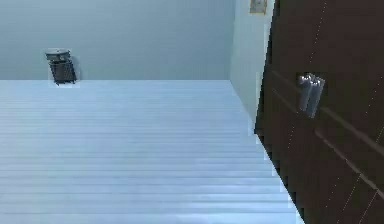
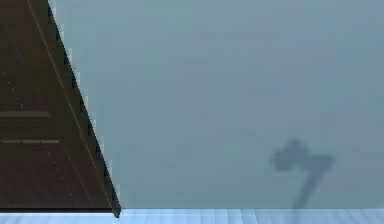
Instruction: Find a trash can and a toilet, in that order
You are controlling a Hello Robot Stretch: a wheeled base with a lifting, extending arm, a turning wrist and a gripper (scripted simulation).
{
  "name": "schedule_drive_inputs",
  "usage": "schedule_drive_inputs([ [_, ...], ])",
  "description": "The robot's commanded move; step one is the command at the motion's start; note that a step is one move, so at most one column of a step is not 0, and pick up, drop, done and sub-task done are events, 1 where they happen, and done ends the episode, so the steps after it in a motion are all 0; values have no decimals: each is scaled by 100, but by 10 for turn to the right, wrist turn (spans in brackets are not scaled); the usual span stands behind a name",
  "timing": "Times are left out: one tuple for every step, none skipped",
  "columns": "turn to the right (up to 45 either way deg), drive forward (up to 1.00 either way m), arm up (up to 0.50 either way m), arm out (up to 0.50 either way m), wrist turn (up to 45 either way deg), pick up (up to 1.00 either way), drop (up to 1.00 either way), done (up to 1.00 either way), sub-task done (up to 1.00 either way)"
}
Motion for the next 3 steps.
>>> schedule_drive_inputs([
  [-330, 0, 0, 0, 0, 0, 0, 0, 0],
  [0, 100, 0, 0, 0, 0, 0, 0, 0],
  [0, 100, 0, 0, 0, 0, 0, 0, 0],
])
